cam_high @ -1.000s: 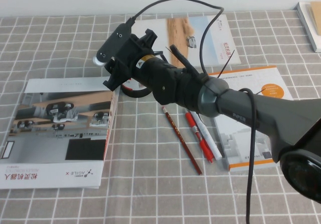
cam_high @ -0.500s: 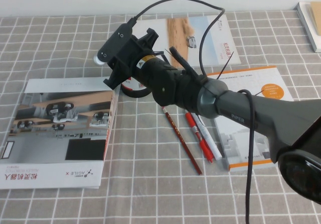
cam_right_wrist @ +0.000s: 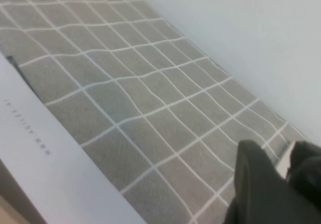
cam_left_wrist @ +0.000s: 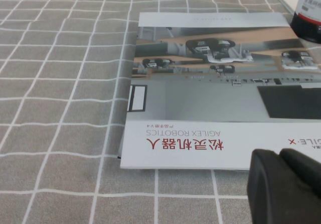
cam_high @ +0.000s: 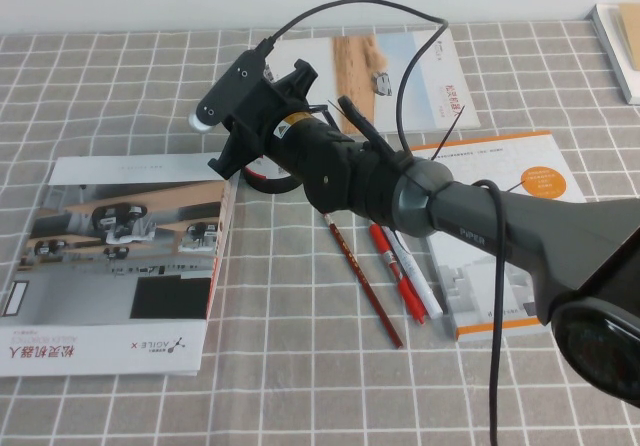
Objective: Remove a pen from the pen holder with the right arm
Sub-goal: 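Take a marker out of the pen holder and lay it on the table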
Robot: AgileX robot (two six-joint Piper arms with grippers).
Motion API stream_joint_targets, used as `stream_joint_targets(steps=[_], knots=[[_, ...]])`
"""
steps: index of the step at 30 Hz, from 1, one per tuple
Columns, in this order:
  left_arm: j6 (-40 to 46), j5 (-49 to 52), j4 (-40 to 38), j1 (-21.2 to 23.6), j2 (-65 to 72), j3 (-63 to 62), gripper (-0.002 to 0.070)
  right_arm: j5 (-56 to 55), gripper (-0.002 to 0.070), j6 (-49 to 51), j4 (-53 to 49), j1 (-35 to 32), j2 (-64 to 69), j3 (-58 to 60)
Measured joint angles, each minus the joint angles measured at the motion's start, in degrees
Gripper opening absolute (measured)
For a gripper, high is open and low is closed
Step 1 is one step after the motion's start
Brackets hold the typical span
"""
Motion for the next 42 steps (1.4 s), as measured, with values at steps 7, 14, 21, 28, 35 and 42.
stream_joint_targets(steps=[7,14,21,28,35,42], knots=[[0.0,0.0,0.0,0.0,0.0,0.0,-0.0005,0.9,0.0088,0.0,0.1,-0.1,-0.4,-0.1],[0.0,0.0,0.0,0.0,0.0,0.0,-0.0005,4.3,0.0088,0.1,0.3,-0.1,-2.3,-0.1],[0.0,0.0,0.0,0.0,0.0,0.0,-0.0005,6.9,0.0088,0.1,0.3,0.2,-5.8,0.0],[0.0,0.0,0.0,0.0,0.0,0.0,-0.0005,12.1,0.0088,0.3,-0.3,0.8,-11.1,0.0],[0.0,0.0,0.0,0.0,0.0,0.0,-0.0005,19.5,0.0088,4.0,-2.1,0.8,-17.4,0.0],[0.0,0.0,0.0,0.0,0.0,0.0,-0.0005,36.6,0.0088,20.8,-9.8,0.8,-24.0,0.0]])
